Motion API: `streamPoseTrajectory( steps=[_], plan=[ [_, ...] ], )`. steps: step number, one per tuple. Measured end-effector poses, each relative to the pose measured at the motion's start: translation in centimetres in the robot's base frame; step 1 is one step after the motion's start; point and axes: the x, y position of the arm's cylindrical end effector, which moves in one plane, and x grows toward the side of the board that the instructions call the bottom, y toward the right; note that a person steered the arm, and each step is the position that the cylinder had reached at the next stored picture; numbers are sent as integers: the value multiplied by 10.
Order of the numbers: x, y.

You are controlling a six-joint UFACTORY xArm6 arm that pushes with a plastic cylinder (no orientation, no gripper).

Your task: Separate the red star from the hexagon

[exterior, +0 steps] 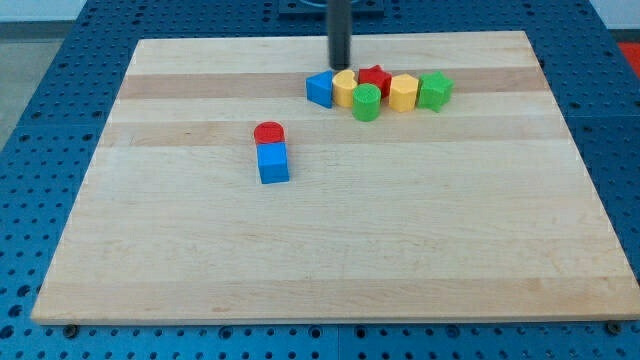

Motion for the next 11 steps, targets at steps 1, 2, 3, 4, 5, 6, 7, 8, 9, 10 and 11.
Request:
streamPoseTrajectory(
  steps=[1,2,3,4,5,6,7,8,9,10,11],
  plan=[
    [0,40],
    [14,57],
    [32,60],
    [33,53],
    [33,37],
    [40,25],
    [59,23],
    [77,23],
    [89,23],
    [90,22],
    [90,22]
  ],
)
